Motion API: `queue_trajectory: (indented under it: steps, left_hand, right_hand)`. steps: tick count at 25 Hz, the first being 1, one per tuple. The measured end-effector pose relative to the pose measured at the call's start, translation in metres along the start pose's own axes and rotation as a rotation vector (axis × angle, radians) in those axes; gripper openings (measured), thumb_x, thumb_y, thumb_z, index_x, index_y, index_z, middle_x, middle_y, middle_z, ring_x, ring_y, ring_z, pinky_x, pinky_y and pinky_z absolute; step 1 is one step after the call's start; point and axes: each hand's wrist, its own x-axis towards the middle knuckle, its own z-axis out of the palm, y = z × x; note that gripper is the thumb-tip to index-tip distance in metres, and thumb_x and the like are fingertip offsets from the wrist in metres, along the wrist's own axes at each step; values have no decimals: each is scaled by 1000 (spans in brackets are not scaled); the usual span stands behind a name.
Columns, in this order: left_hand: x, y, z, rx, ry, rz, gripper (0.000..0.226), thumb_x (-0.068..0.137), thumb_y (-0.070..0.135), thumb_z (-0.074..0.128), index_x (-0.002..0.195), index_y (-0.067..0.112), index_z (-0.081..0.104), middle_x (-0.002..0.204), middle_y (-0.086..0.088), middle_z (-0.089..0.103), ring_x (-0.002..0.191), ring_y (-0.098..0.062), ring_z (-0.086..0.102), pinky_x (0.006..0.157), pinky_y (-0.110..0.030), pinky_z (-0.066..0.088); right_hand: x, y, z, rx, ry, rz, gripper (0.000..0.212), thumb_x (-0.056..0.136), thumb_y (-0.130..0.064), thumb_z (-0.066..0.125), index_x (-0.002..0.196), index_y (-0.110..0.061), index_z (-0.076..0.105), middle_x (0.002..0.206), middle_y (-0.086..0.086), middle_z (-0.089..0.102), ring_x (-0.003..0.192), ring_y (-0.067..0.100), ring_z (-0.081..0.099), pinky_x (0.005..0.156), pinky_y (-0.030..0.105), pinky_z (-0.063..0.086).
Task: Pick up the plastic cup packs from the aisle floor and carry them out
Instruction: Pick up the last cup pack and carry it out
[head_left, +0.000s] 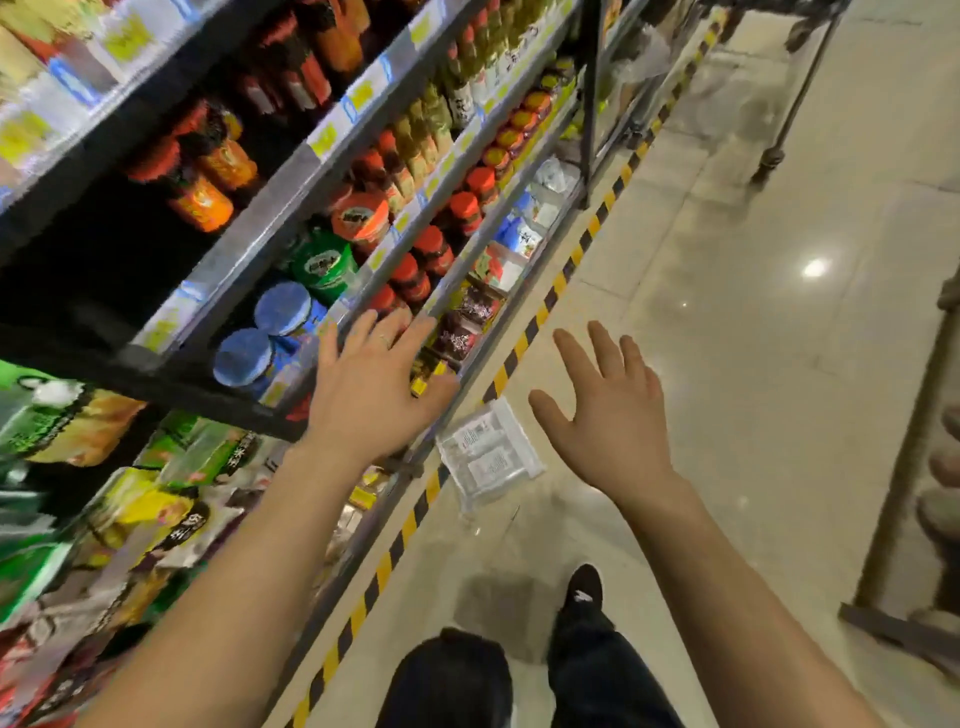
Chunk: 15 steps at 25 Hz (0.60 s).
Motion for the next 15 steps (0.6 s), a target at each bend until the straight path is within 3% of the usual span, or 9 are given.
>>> queue_trajectory:
  steps: [6, 9, 15]
  left_hand:
    - [96, -29, 128, -9, -188, 217, 83, 77, 72, 30, 142, 25, 48, 147, -7, 47, 137, -31, 39, 111, -56, 28]
    - [139, -47, 205, -70, -230, 386, 81, 81, 68, 36, 141, 17, 50, 141, -13, 53, 131, -34, 47, 106, -52, 37]
    - [202, -104, 405, -93, -339, 560, 78, 86, 65, 35, 149, 19, 36, 149, -12, 45, 136, -32, 40, 109, -54, 35]
  right_hand:
    - [24, 45, 112, 37, -16, 278, 70, 89, -61, 27, 152, -32, 26, 161, 8, 20, 147, 39, 16, 115, 54, 23]
    - [33, 55, 184, 35, -82, 374, 68, 92, -60, 28, 154, -34, 17, 163, 6, 11, 149, 37, 7, 117, 52, 17]
    - [67, 56, 384, 138, -8, 586, 68, 92, -58, 38, 153, -31, 23, 162, 9, 17, 148, 37, 12, 115, 52, 19]
